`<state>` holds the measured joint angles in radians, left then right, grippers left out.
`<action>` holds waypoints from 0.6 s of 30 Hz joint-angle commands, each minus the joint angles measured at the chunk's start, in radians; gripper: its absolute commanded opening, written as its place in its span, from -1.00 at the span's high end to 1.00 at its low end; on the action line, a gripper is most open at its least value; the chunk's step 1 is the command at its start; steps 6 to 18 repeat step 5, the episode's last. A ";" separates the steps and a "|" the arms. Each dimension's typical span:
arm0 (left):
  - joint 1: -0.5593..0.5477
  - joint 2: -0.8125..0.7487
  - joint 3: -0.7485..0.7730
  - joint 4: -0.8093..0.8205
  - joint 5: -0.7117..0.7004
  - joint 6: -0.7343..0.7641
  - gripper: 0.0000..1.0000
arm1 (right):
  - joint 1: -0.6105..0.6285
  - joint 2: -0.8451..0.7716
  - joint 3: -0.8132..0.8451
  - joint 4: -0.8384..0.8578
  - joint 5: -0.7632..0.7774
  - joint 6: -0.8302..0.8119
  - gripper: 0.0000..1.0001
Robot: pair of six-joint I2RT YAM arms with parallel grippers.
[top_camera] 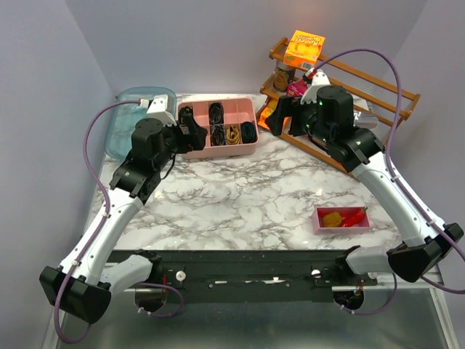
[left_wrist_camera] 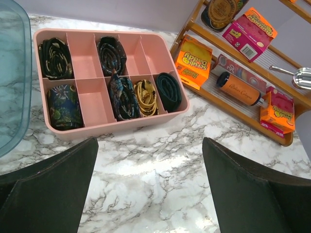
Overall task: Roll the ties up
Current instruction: Reset both arms
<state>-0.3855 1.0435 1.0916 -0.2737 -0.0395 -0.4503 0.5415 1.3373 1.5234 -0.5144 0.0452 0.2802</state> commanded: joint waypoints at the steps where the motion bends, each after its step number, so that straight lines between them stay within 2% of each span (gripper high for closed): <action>1: 0.002 -0.020 -0.012 0.024 0.015 -0.005 -0.97 | -0.005 -0.001 -0.022 0.022 -0.022 0.008 -1.00; 18: 0.002 -0.037 -0.025 0.044 0.009 0.005 -0.97 | -0.005 -0.004 -0.028 0.022 -0.021 0.005 -1.00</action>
